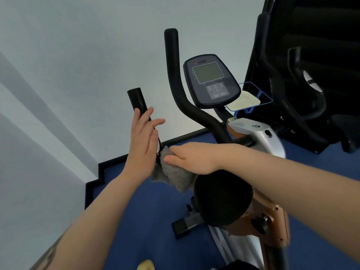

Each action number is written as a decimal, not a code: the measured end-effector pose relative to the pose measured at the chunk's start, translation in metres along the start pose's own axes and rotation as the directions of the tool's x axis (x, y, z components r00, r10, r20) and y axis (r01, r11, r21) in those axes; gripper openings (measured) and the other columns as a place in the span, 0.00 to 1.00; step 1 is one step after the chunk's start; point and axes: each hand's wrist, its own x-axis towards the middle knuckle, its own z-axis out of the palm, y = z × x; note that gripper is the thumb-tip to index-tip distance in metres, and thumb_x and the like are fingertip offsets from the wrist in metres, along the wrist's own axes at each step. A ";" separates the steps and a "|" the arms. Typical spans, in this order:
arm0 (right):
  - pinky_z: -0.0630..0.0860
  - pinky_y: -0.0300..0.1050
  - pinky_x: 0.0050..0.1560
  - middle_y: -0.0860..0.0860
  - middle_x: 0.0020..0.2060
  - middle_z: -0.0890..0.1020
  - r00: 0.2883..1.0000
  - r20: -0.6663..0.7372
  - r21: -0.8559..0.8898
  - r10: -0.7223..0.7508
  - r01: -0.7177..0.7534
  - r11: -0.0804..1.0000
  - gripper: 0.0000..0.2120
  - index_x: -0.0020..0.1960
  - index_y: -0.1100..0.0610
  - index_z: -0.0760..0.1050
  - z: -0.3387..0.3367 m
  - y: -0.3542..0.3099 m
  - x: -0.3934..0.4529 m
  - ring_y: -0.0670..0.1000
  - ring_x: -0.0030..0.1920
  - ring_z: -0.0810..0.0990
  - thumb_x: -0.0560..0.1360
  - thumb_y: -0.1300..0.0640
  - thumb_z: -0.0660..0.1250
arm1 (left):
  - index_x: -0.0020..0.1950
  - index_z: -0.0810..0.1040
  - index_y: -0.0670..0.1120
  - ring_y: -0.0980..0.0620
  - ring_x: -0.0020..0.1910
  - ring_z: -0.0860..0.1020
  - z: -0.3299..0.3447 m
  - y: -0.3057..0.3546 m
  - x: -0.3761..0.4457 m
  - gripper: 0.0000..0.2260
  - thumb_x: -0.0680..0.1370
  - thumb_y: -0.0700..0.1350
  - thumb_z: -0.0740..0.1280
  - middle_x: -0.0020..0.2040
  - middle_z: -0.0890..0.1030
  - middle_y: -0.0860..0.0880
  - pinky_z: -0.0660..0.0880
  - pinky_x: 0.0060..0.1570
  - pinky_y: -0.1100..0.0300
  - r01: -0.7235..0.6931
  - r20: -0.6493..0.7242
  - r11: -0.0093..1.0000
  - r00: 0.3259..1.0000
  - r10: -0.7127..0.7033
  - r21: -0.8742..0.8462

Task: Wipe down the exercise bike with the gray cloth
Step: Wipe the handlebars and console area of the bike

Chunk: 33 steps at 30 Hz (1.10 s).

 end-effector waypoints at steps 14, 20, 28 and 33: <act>0.68 0.46 0.49 0.48 0.51 0.78 0.999 0.045 0.040 0.007 -0.009 0.999 0.22 0.53 0.55 0.71 0.003 0.005 0.003 0.51 0.50 0.76 0.81 0.38 0.50 | 0.67 0.70 0.52 0.55 0.79 0.44 -0.007 0.004 0.000 0.15 0.84 0.42 0.52 0.75 0.59 0.58 0.44 0.74 0.68 0.042 0.070 0.998 0.997 -0.039 -0.051; 0.65 0.43 0.48 0.47 0.49 0.75 0.999 0.041 0.075 -0.010 0.007 0.997 0.18 0.52 0.54 0.69 0.001 -0.002 0.005 0.49 0.48 0.73 0.82 0.41 0.50 | 0.67 0.71 0.49 0.51 0.79 0.45 -0.003 0.001 0.000 0.15 0.83 0.39 0.52 0.76 0.60 0.52 0.44 0.75 0.66 0.020 0.037 0.999 0.999 -0.019 -0.036; 0.62 0.43 0.41 0.48 0.41 0.72 0.983 0.180 -0.128 0.026 -0.003 0.992 0.14 0.43 0.51 0.63 -0.013 0.010 -0.015 0.45 0.38 0.70 0.83 0.45 0.52 | 0.67 0.70 0.54 0.59 0.79 0.43 -0.004 0.000 -0.002 0.15 0.84 0.43 0.52 0.76 0.59 0.59 0.44 0.74 0.69 0.032 0.053 0.998 0.998 -0.029 -0.053; 0.63 0.46 0.46 0.44 0.39 0.70 0.996 0.074 -0.043 0.039 -0.036 0.998 0.16 0.48 0.53 0.64 -0.001 -0.002 0.000 0.45 0.39 0.70 0.82 0.41 0.49 | 0.67 0.71 0.53 0.55 0.79 0.44 -0.004 -0.004 0.000 0.15 0.84 0.41 0.52 0.75 0.59 0.58 0.44 0.74 0.68 -0.011 0.041 0.999 0.999 0.013 -0.031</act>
